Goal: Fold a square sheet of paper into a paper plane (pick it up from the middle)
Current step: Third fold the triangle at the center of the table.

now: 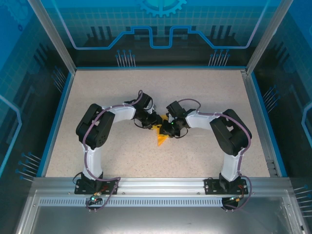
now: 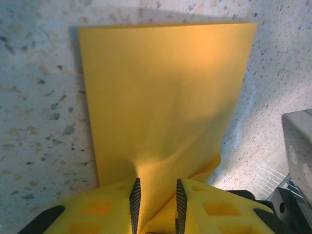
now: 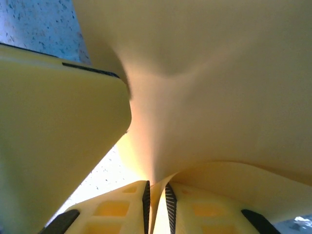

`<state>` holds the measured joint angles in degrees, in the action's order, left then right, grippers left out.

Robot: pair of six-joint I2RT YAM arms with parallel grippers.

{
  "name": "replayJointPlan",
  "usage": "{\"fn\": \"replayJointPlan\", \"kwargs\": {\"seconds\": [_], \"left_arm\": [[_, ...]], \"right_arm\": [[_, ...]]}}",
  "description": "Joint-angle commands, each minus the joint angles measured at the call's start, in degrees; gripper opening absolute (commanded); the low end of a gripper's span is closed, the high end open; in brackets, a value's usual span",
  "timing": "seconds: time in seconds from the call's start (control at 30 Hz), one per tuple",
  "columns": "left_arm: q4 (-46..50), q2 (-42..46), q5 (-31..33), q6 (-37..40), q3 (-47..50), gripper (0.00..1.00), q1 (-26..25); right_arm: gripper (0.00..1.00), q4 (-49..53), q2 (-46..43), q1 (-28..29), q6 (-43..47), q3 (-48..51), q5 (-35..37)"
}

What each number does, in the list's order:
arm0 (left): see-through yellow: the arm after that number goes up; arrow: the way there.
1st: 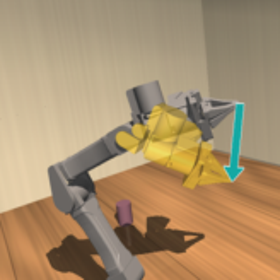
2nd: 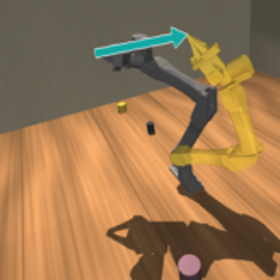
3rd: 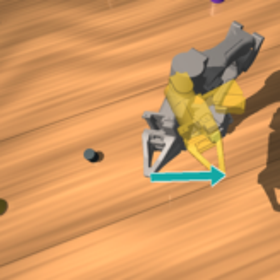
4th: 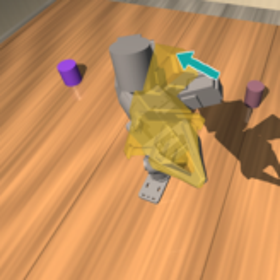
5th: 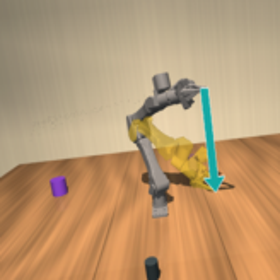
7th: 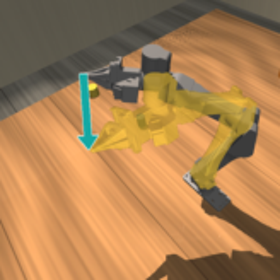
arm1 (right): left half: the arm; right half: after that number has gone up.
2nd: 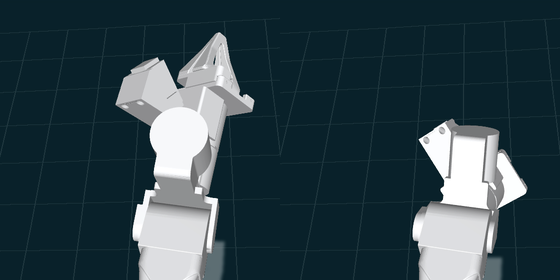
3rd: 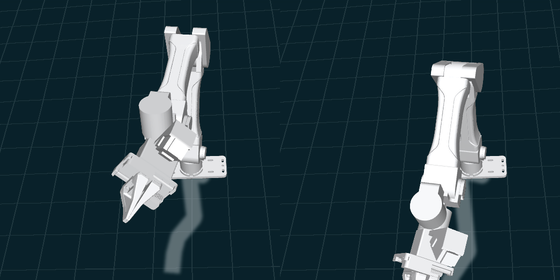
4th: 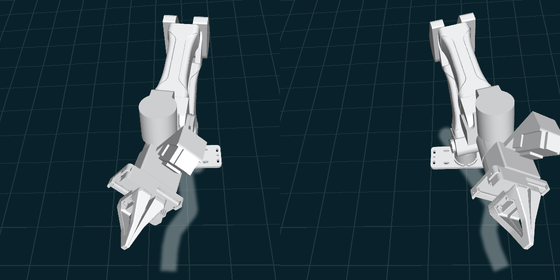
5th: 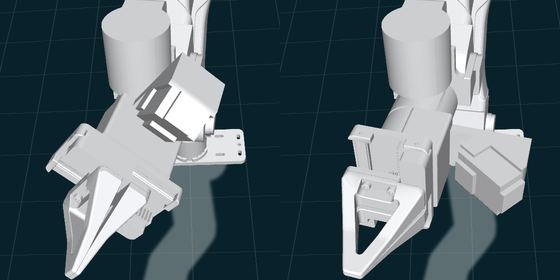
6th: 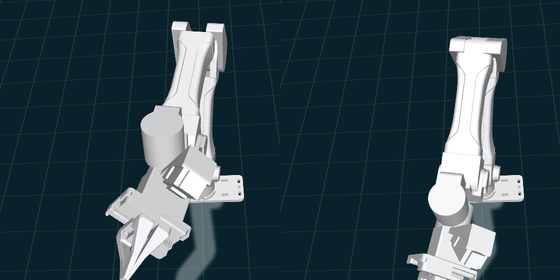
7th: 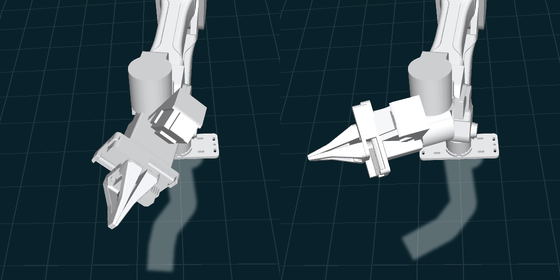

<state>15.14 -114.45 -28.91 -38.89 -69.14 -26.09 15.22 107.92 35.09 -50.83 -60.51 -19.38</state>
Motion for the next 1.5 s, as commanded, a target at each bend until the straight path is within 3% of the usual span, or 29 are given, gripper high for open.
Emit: {"fn": "replayJointPlan", "kwargs": {"seconds": [0.0,0.3,0.43,0.83,1.07,1.47], "left_arm": [[2.0,3.4,1.5,0.0,-2.0,0.29,0.4],[2.4,7.5,3.5,-1.4,-0.7,0.31,4.7],[2.4,8.1,3.3,-1.2,0.3,0.31,5.1],[-0.8,9.5,-0.8,-2.1,5.3,0.29,4.8],[-1.1,10.9,-2.9,-2.0,7.3,0.24,3.2],[-0.1,10.2,-2.6,-1.5,8.6,0.14,-1.1]], "right_arm": [[0.26,2.1,2.8,0.9,0.7,0.5,2.7],[0.49,1.8,2.9,0.8,1.9,1.3,2.8],[0.51,1.2,2.6,0.9,2.1,1.9,2.6],[0.33,-0.8,2.2,0.4,2.6,4.1,1.8],[0.15,0.4,2.2,0.0,3.0,4.4,2.5],[0.1,1.9,2.3,-0.1,3.2,3.9,3.5]]}}
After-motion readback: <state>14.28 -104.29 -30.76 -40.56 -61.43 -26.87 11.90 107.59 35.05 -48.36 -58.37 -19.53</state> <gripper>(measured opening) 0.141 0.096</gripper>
